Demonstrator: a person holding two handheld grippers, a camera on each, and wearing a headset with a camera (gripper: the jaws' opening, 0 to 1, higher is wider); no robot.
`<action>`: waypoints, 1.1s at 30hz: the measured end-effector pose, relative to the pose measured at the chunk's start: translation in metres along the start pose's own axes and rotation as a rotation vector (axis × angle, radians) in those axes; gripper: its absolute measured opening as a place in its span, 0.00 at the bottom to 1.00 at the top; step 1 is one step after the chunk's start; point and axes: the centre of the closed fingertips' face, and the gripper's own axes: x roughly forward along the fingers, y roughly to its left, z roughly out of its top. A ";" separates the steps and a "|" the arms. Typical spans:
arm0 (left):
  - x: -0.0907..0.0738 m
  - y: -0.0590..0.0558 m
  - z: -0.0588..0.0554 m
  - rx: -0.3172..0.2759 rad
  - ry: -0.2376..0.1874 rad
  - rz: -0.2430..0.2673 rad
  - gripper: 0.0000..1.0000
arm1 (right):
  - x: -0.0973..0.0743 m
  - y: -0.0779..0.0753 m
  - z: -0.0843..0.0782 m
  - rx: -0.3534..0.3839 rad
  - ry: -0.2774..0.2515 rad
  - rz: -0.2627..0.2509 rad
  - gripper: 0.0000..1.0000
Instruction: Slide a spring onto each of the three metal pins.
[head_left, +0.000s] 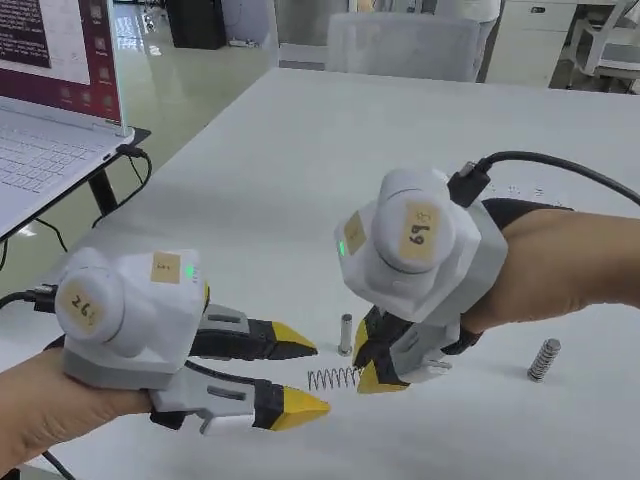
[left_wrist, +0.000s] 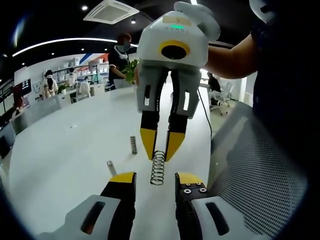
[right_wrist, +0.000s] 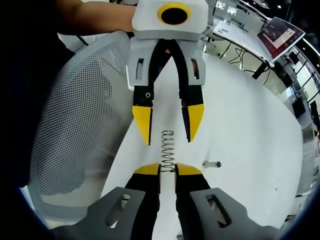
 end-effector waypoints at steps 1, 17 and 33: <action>0.000 0.000 0.002 0.005 -0.003 -0.004 0.22 | 0.000 0.000 0.000 -0.002 -0.001 -0.003 0.08; 0.004 -0.006 0.004 0.037 0.002 -0.040 0.03 | -0.006 0.001 0.003 -0.002 -0.005 -0.028 0.08; 0.007 -0.008 -0.001 0.084 0.035 -0.052 0.03 | -0.023 0.002 0.019 0.004 -0.053 -0.034 0.08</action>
